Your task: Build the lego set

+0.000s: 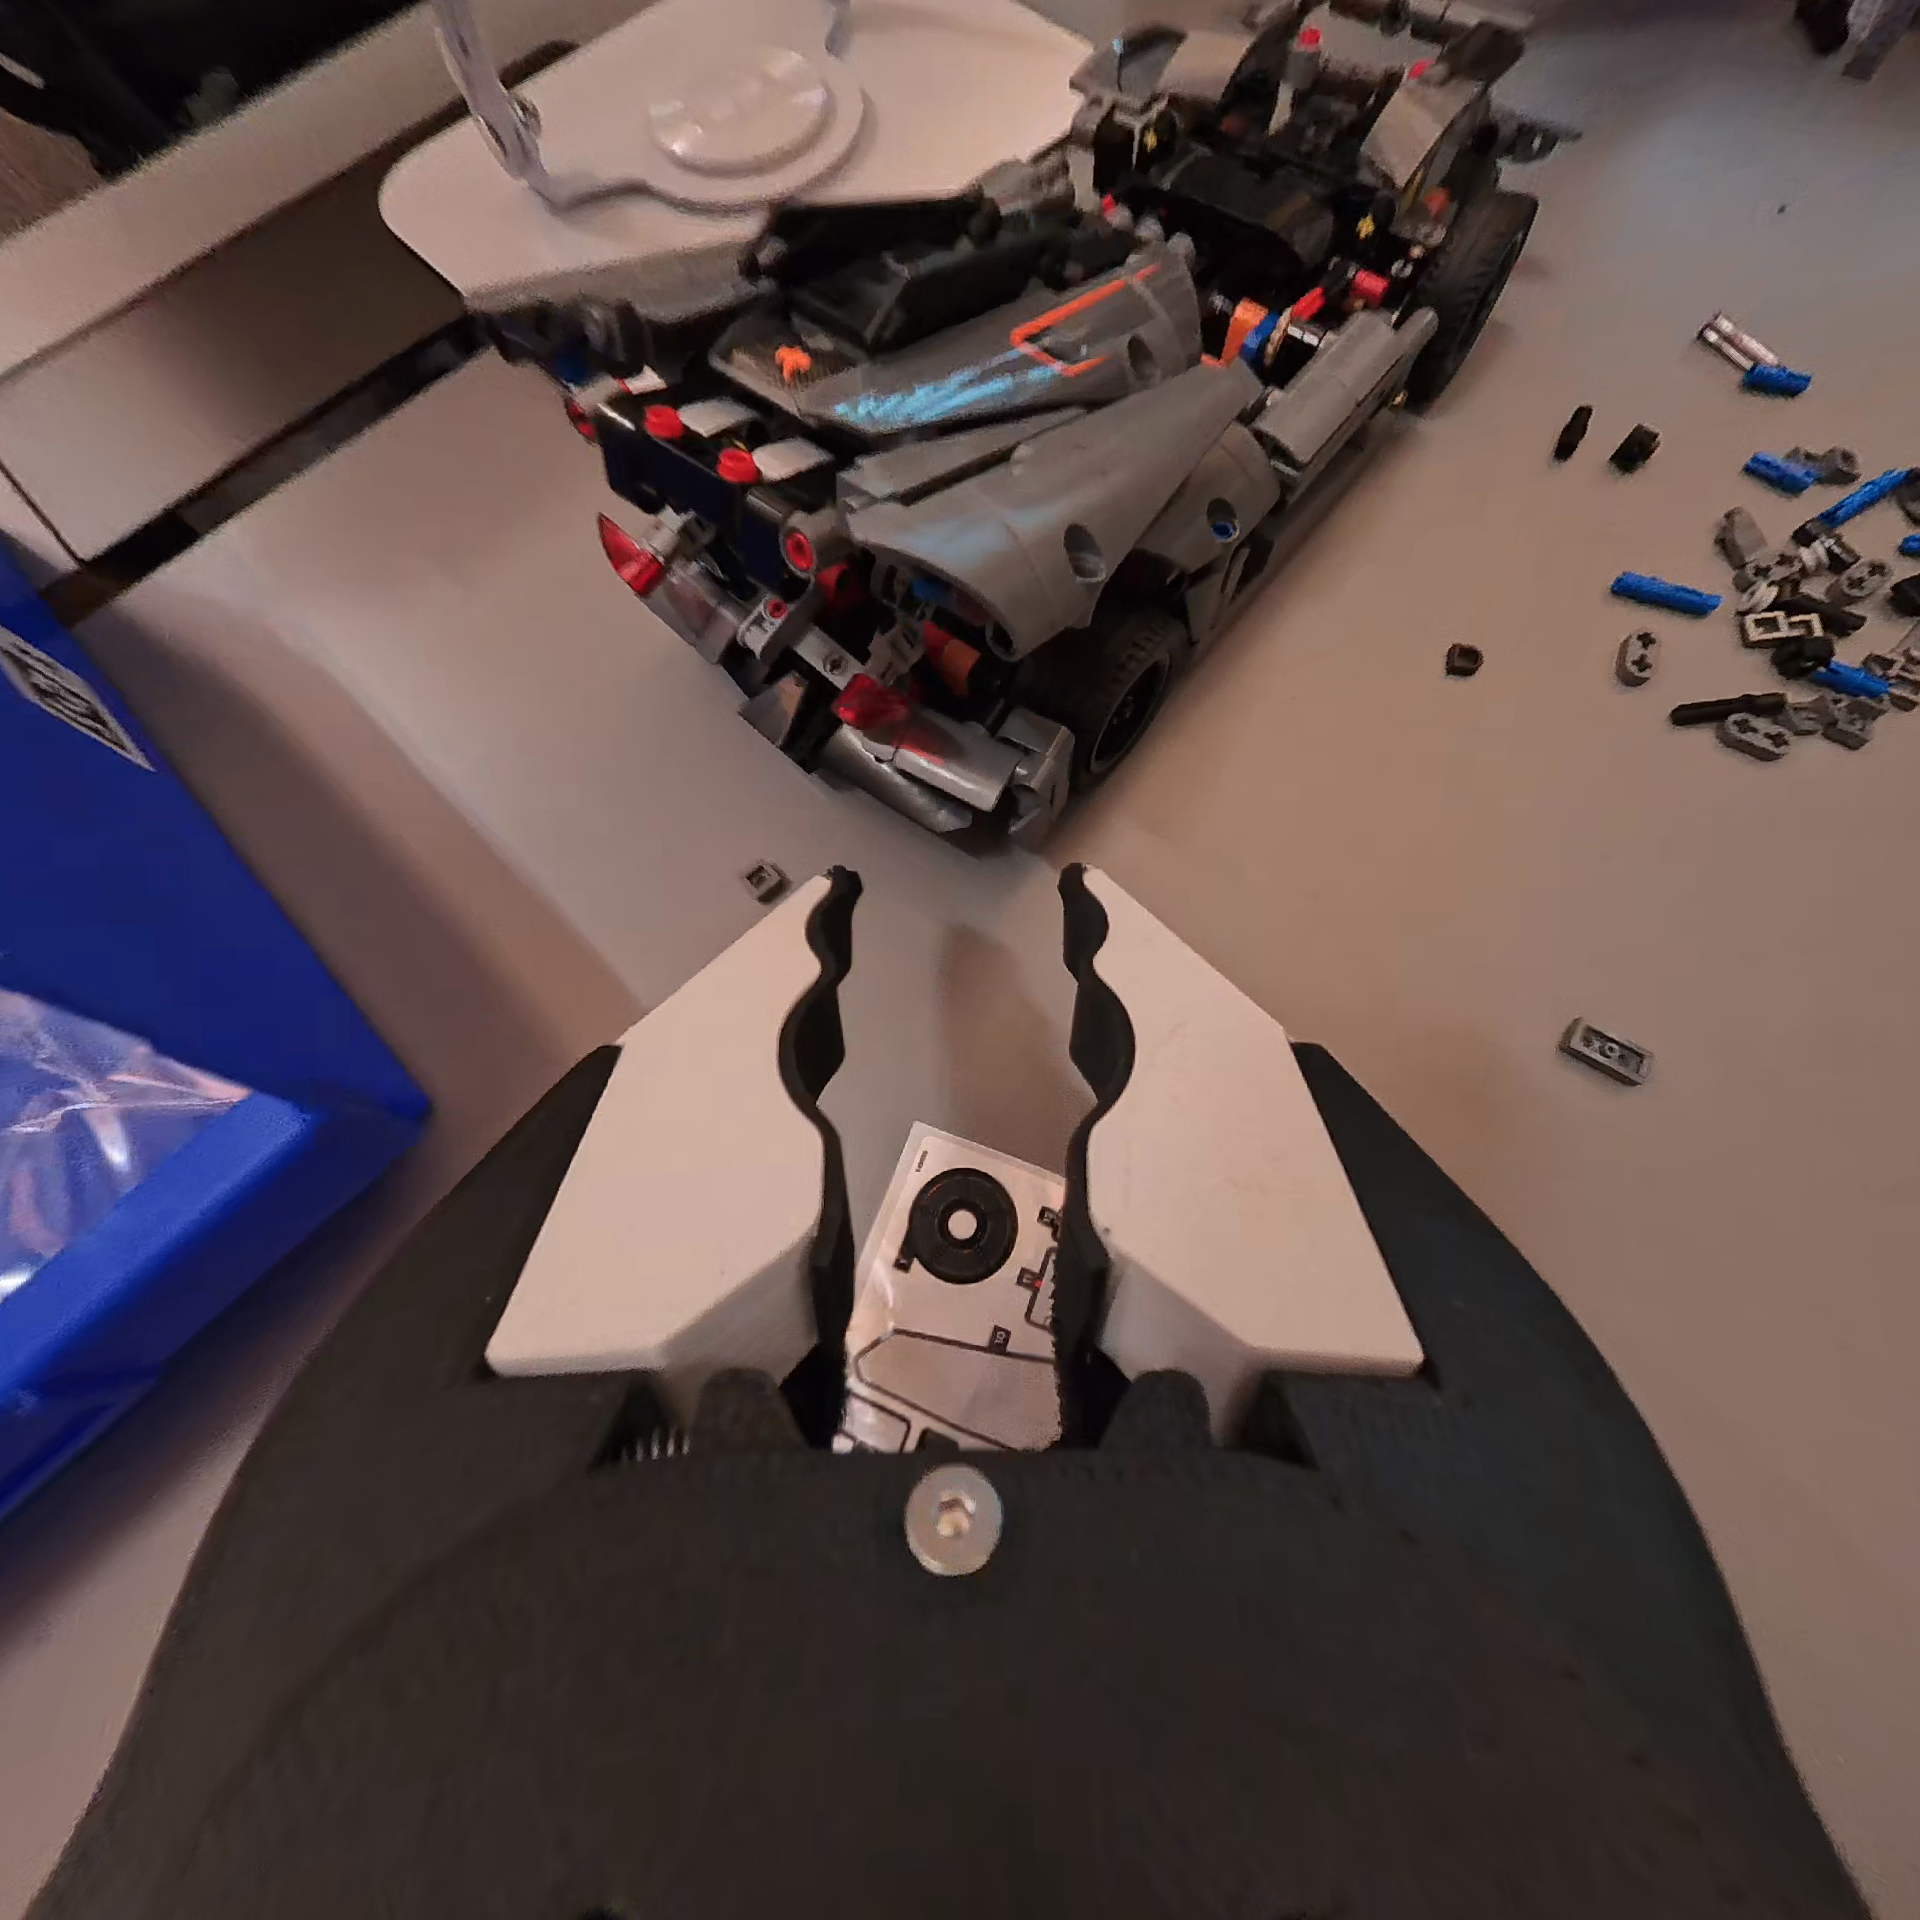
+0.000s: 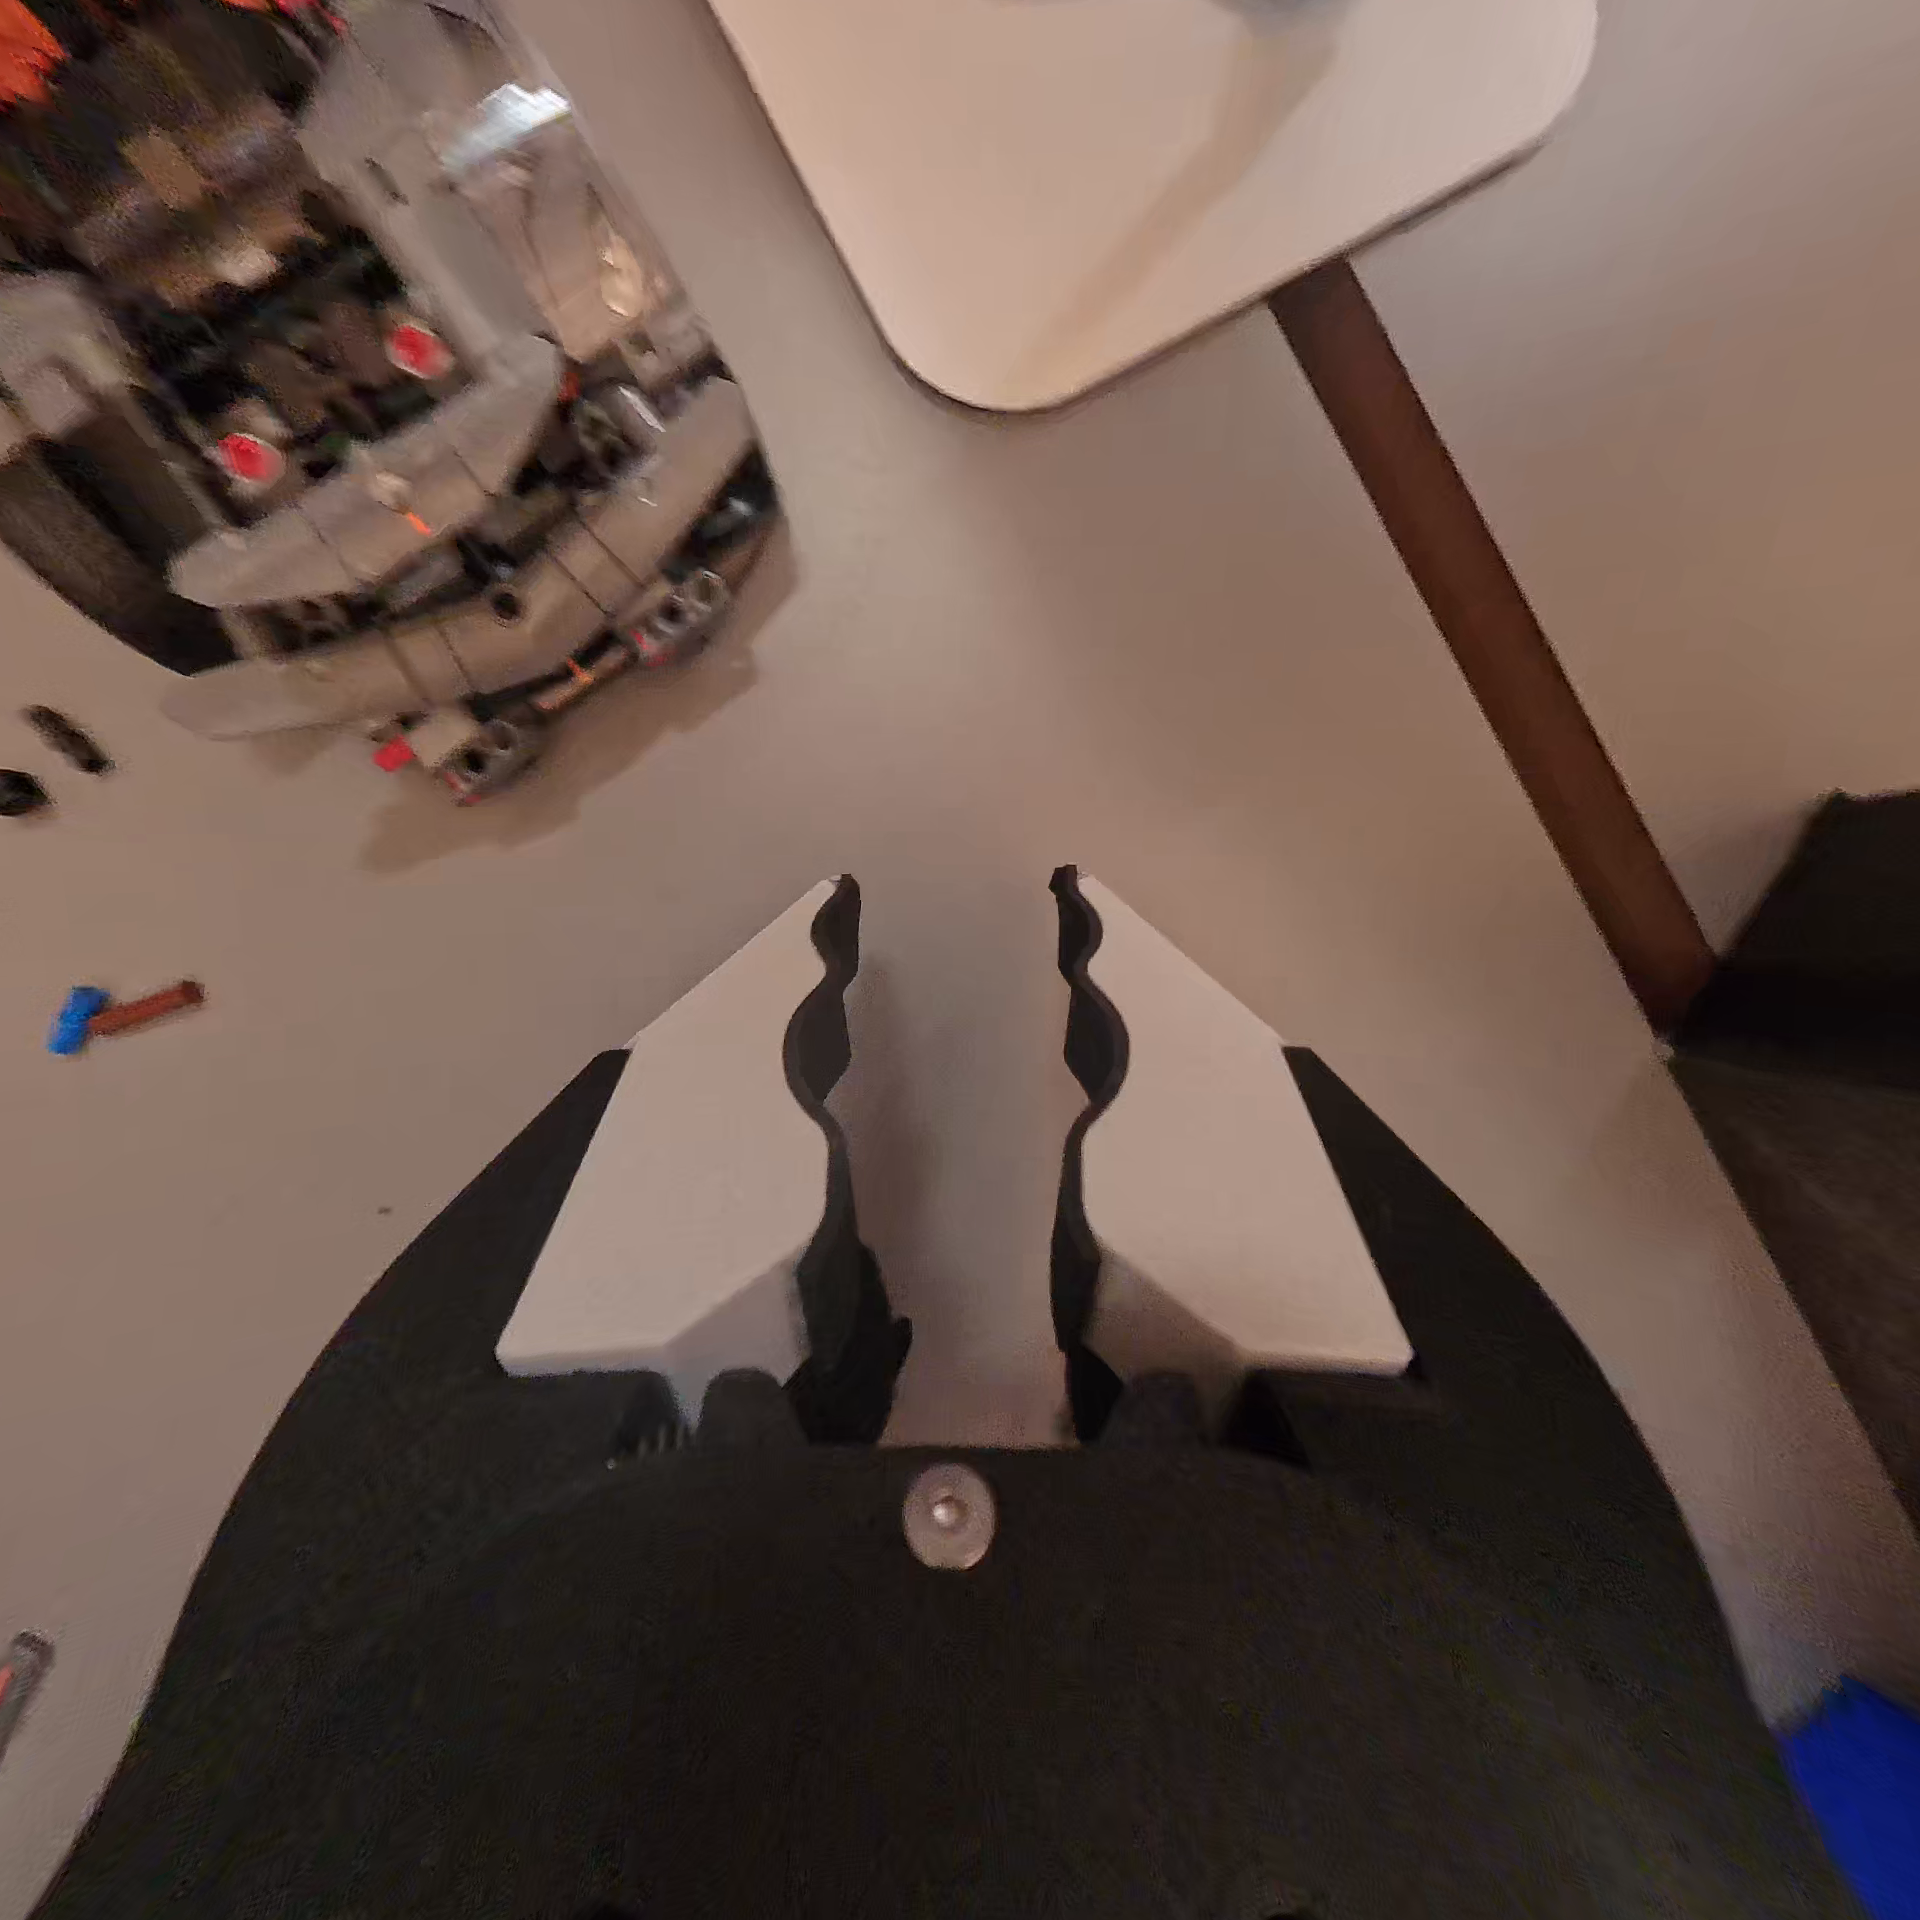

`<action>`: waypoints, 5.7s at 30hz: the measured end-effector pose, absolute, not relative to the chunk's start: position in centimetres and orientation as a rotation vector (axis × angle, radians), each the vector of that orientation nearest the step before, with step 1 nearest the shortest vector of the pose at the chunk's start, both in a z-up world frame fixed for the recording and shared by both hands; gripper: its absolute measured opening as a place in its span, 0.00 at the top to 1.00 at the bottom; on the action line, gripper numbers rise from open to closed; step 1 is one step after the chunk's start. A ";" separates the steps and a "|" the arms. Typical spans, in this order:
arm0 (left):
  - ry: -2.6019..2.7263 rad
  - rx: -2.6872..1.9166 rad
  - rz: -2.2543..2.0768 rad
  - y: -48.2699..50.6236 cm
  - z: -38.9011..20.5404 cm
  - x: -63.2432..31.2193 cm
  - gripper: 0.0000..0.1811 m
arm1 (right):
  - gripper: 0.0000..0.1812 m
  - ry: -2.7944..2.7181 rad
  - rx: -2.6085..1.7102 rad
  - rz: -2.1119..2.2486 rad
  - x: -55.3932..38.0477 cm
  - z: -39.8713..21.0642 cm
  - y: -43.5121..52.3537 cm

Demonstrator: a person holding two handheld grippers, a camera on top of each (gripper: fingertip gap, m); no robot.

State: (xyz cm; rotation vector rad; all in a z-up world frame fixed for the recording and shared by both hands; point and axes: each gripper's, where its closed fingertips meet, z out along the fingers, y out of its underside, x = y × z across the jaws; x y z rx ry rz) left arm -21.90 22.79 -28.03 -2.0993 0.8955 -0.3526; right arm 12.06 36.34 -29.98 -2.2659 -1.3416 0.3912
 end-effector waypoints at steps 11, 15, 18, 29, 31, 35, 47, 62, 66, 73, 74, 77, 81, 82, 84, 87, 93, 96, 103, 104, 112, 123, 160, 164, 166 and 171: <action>0.932 -1.863 -0.155 23.2 -20.1 -21.0 0.73 | 0.85 -1.531 -2.210 0.515 5.7 -32.3 32.9; 0.988 -1.867 -0.176 23.3 -20.7 -18.9 0.73 | 0.87 -1.547 -2.179 0.532 4.4 -32.0 32.6; 1.040 -1.858 -0.170 23.3 -21.6 -17.4 0.73 | 0.87 -1.569 -2.161 0.565 3.0 -31.7 32.0; 1.193 -1.890 -0.196 23.8 -24.5 -13.4 0.72 | 0.85 -1.632 -2.090 0.605 0.2 -30.2 31.3; 1.235 -1.937 -0.216 23.7 -25.8 -12.4 0.69 | 0.83 -1.575 -2.123 0.604 1.4 -29.6 32.4; 1.315 -1.952 -0.179 23.9 -27.9 -10.7 0.66 | 0.81 -1.552 -2.138 0.609 1.7 -30.6 32.9; 1.290 -1.913 -0.016 25.2 -29.5 -11.0 0.61 | 0.86 -1.700 -1.927 0.653 -3.2 -32.2 31.0; 1.271 -1.859 0.069 25.6 -29.6 -11.7 0.59 | 0.88 -1.700 -1.857 0.680 -4.5 -31.8 30.6; 1.266 -1.841 0.088 25.7 -29.5 -11.8 0.57 | 0.88 -1.657 -1.823 0.735 -4.8 -30.5 30.6; 1.284 -1.793 0.185 25.8 -29.7 -12.1 0.50 | 0.88 -1.664 -1.820 0.731 -4.9 -30.1 30.7; 1.297 -1.790 0.198 25.8 -29.9 -12.1 0.48 | 0.88 -1.661 -1.822 0.734 -4.9 -30.0 30.8; 1.300 -1.748 0.256 26.0 -29.5 -12.1 0.46 | 0.88 -1.650 -1.826 0.749 -4.8 -29.7 30.8; 1.320 -1.693 0.353 26.6 -29.0 -12.2 0.44 | 0.88 -1.635 -1.815 0.763 -4.8 -28.8 31.0; 1.322 -1.678 0.387 26.7 -28.8 -12.2 0.43 | 0.88 -1.634 -1.816 0.772 -4.9 -28.6 31.0; 1.326 -1.651 0.434 27.0 -28.6 -12.1 0.42 | 0.88 -1.627 -1.812 0.779 -5.0 -28.1 31.1; 1.344 -1.605 0.488 27.5 -28.3 -12.0 0.42 | 0.88 -1.630 -1.814 0.769 -5.2 -27.4 31.2; 1.369 -1.530 0.598 28.4 -28.7 -12.0 0.53 | 0.88 -1.646 -1.788 0.773 -5.7 -25.3 31.2; 1.364 -1.496 0.654 28.8 -28.2 -12.0 0.56 | 0.88 -1.658 -1.795 0.756 -5.7 -25.1 31.2; 1.353 -1.471 0.695 29.5 -27.6 -11.7 0.62 | 0.88 -1.598 -1.811 0.799 -5.8 -24.3 32.1; 1.348 -1.474 0.701 29.5 -27.5 -11.8 0.62 | 0.88 -1.584 -1.812 0.800 -5.8 -24.2 32.3; 1.267 -1.524 0.660 30.5 -26.2 -12.4 0.64 | 0.75 -1.375 -1.886 0.792 -3.3 -24.0 35.3; 1.171 -1.576 0.561 31.3 -24.6 -12.9 0.64 | 0.76 -1.500 -2.004 0.668 -7.2 -32.0 31.8; 1.444 -1.659 0.864 33.2 -29.8 -6.9 0.69 | 0.92 -1.405 -2.133 0.547 7.6 -24.4 27.2; 1.503 -1.693 0.985 32.7 -29.5 -7.5 0.64 | 0.92 -1.411 -2.120 0.531 8.2 -24.0 26.4; 1.543 -1.743 1.023 32.1 -29.6 -7.8 0.65 | 0.92 -1.420 -2.116 0.499 8.5 -23.9 26.2; 1.775 -1.750 1.085 30.9 -29.8 -8.1 0.62 | 0.92 -1.442 -2.104 0.481 8.6 -23.9 25.2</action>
